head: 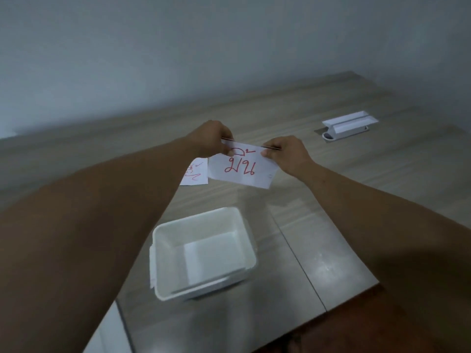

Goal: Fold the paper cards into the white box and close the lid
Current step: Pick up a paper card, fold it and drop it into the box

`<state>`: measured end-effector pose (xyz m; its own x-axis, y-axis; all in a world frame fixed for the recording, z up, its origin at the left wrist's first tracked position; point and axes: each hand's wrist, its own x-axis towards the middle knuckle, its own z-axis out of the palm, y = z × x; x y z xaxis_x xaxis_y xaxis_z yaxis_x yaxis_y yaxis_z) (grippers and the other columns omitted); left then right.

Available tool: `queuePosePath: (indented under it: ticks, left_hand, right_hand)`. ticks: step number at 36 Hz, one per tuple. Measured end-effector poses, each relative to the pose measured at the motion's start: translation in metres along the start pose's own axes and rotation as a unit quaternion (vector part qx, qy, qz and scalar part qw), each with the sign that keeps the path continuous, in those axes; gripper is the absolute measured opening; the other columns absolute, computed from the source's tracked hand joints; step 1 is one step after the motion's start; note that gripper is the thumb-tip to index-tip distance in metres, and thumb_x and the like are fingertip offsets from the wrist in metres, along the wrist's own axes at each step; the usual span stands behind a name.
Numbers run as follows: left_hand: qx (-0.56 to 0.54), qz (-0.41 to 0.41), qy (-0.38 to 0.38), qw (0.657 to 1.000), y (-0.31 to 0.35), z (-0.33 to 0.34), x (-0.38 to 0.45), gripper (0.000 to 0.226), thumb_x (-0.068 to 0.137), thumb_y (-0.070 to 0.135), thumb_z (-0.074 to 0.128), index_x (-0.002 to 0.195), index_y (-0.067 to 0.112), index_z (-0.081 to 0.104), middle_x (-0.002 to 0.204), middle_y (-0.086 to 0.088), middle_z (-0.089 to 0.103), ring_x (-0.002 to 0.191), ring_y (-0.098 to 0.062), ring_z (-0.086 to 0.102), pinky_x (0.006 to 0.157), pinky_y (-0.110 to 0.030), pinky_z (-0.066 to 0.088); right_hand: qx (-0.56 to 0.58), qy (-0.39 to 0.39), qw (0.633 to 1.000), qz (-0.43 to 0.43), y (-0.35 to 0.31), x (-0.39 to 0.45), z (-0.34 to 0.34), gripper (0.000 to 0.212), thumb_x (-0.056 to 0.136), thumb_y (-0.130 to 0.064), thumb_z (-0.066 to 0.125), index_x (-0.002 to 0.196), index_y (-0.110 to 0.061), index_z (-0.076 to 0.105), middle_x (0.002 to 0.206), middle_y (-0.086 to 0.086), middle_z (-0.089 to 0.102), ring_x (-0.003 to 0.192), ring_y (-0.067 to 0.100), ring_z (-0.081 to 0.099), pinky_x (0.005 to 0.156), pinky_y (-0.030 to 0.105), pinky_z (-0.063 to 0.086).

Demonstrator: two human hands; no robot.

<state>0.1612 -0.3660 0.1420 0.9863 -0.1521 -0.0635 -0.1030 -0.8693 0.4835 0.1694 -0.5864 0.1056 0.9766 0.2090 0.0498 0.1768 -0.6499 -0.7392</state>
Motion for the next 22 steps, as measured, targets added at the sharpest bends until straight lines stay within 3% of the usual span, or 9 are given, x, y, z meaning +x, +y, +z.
queuePosePath:
  ticks: [3, 5, 8, 15, 18, 22]
  left_hand:
    - [-0.011, -0.024, -0.004, 1.000, -0.018, -0.003, -0.042, 0.028, 0.071, 0.020, 0.081, 0.097, 0.008, 0.076, 0.084, -0.002, 0.067, 0.081, -0.017, 0.060, 0.070, -0.024, 0.039]
    - [-0.044, -0.047, 0.001, 0.998, -0.033, -0.002, -0.072, 0.027, 0.071, 0.017, 0.081, 0.095, 0.007, 0.076, 0.082, -0.004, 0.068, 0.080, -0.017, 0.061, 0.070, -0.023, 0.040]
    - [-0.082, -0.072, 0.013, 0.994, -0.053, 0.005, -0.117, 0.028, 0.073, 0.016, 0.080, 0.099, 0.005, 0.076, 0.090, -0.010, 0.073, 0.080, -0.016, 0.061, 0.069, -0.022, 0.041]
    - [-0.083, -0.144, -0.005, 0.986, -0.076, 0.054, -0.190, 0.026, 0.079, 0.015, 0.075, 0.103, 0.008, 0.075, 0.102, -0.009, 0.074, 0.091, -0.019, 0.064, 0.079, -0.026, 0.045]
    - [-0.075, -0.158, -0.024, 0.984, -0.081, 0.084, -0.217, 0.025, 0.084, 0.020, 0.071, 0.106, 0.010, 0.074, 0.107, -0.008, 0.073, 0.100, -0.023, 0.064, 0.084, -0.028, 0.046]
    - [-0.067, -0.167, -0.055, 0.982, -0.084, 0.120, -0.242, 0.024, 0.090, 0.020, 0.062, 0.108, 0.009, 0.073, 0.110, -0.007, 0.071, 0.096, -0.020, 0.060, 0.080, -0.026, 0.040]
  right_hand:
    - [0.002, -0.025, 1.000, -0.017, -0.016, -0.020, 0.017, 0.026, 0.083, -0.017, 0.072, 0.105, -0.004, 0.074, 0.110, 0.013, 0.073, 0.101, 0.026, 0.068, 0.082, 0.029, 0.051]
    - [0.007, -0.052, 0.998, -0.029, -0.026, -0.035, 0.030, 0.024, 0.082, -0.015, 0.073, 0.103, -0.003, 0.075, 0.107, 0.016, 0.074, 0.100, 0.029, 0.068, 0.090, 0.039, 0.054]
    - [0.010, -0.103, 0.994, -0.045, -0.034, -0.056, 0.051, 0.025, 0.082, -0.017, 0.074, 0.104, -0.006, 0.075, 0.104, 0.013, 0.075, 0.096, 0.027, 0.070, 0.091, 0.042, 0.055]
    - [-0.027, -0.194, 0.979, -0.063, -0.031, -0.105, 0.089, 0.028, 0.087, -0.018, 0.069, 0.112, -0.005, 0.072, 0.116, 0.010, 0.072, 0.100, 0.011, 0.063, 0.085, 0.020, 0.044]
    - [-0.054, -0.211, 0.974, -0.059, -0.018, -0.127, 0.106, 0.025, 0.087, -0.018, 0.068, 0.109, -0.006, 0.074, 0.115, 0.010, 0.073, 0.107, 0.016, 0.066, 0.086, 0.016, 0.041]
    - [-0.080, -0.239, 0.966, -0.053, 0.003, -0.155, 0.125, 0.024, 0.088, -0.017, 0.066, 0.109, -0.006, 0.074, 0.117, 0.009, 0.073, 0.112, 0.018, 0.064, 0.089, 0.015, 0.038]
